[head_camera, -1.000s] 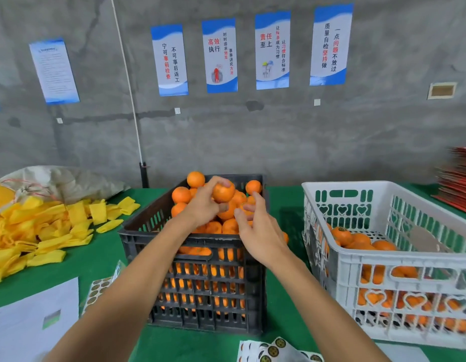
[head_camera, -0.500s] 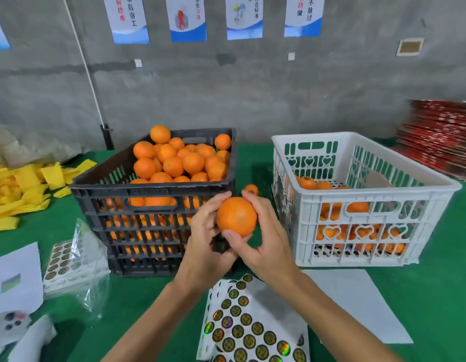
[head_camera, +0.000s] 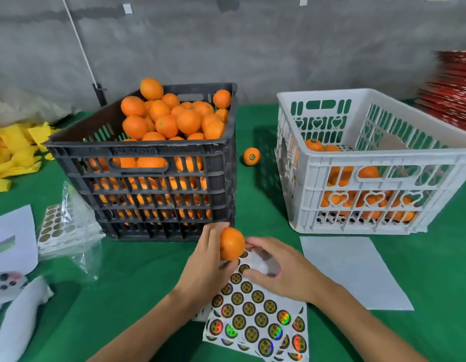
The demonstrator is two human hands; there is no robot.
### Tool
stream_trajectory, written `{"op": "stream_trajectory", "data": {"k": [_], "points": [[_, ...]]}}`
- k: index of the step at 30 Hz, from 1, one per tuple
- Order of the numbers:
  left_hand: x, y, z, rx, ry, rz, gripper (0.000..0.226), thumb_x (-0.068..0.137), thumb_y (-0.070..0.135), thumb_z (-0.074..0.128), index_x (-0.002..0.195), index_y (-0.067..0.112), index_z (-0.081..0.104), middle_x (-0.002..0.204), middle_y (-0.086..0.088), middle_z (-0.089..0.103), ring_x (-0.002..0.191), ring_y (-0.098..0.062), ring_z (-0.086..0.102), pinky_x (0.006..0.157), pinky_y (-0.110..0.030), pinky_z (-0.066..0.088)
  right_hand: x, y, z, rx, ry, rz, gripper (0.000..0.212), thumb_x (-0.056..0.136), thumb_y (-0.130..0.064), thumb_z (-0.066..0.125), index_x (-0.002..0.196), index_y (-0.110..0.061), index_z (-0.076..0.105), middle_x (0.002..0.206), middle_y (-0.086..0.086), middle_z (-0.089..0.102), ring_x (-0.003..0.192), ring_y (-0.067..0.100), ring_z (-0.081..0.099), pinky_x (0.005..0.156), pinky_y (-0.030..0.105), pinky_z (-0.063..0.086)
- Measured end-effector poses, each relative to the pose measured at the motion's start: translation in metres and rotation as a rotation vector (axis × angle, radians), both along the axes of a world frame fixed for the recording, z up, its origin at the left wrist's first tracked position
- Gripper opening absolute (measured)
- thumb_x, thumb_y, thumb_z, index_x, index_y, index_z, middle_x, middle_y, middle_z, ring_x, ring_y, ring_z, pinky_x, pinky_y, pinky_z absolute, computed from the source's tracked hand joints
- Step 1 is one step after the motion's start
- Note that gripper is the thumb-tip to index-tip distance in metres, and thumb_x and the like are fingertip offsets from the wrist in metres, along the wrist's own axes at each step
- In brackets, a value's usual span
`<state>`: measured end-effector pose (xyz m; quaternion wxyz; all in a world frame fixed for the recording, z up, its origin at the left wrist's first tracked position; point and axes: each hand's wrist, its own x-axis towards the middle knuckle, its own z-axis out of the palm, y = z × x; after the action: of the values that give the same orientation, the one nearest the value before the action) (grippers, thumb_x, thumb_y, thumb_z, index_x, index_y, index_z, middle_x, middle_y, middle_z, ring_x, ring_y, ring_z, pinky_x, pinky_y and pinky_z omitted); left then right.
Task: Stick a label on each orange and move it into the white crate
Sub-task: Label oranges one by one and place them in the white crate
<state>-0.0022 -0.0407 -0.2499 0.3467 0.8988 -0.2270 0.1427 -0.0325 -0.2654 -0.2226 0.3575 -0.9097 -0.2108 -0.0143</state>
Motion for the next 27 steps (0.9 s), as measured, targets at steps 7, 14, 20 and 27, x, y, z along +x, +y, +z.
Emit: {"op": "stream_trajectory", "data": {"k": [7, 14, 20, 27], "points": [[-0.001, 0.006, 0.005, -0.207, 0.139, 0.001, 0.072, 0.091, 0.047, 0.074, 0.142, 0.053, 0.022, 0.136, 0.031, 0.034, 0.108, 0.001, 0.059, 0.082, -0.013, 0.053, 0.004, -0.002, 0.0, -0.317, -0.051, 0.145, 0.075, 0.087, -0.084, 0.046, 0.148, -0.04, 0.052, 0.153, -0.024, 0.039, 0.137, -0.003, 0.03, 0.115, 0.031, 0.03], [-0.006, 0.005, 0.01, -0.479, 0.218, 0.009, 0.077, 0.079, 0.052, 0.082, 0.14, 0.043, 0.036, 0.119, 0.03, 0.052, 0.101, -0.005, 0.066, 0.07, -0.017, 0.057, 0.003, 0.004, 0.005, -0.371, -0.121, 0.045, 0.061, 0.09, -0.08, 0.042, 0.131, -0.041, 0.067, 0.128, -0.019, 0.051, 0.113, 0.004, 0.04, 0.094, 0.028, 0.038], [-0.007, 0.004, 0.007, -0.508, 0.273, -0.059, 0.08, 0.076, 0.058, 0.083, 0.14, 0.038, 0.039, 0.12, 0.026, 0.054, 0.102, -0.009, 0.068, 0.066, -0.029, 0.062, 0.001, 0.005, 0.006, -0.316, -0.134, -0.03, 0.05, 0.093, -0.072, 0.05, 0.121, -0.038, 0.074, 0.117, -0.019, 0.052, 0.101, 0.003, 0.04, 0.085, 0.026, 0.033], [-0.004, 0.006, 0.006, -0.436, 0.277, -0.067, 0.079, 0.077, 0.05, 0.085, 0.14, 0.036, 0.04, 0.122, 0.023, 0.056, 0.097, -0.01, 0.07, 0.064, -0.03, 0.063, 0.006, -0.001, 0.006, -0.127, -0.057, -0.09, 0.035, 0.092, -0.056, 0.066, 0.114, -0.032, 0.078, 0.109, -0.016, 0.057, 0.105, 0.004, 0.048, 0.095, 0.032, 0.042]]}}
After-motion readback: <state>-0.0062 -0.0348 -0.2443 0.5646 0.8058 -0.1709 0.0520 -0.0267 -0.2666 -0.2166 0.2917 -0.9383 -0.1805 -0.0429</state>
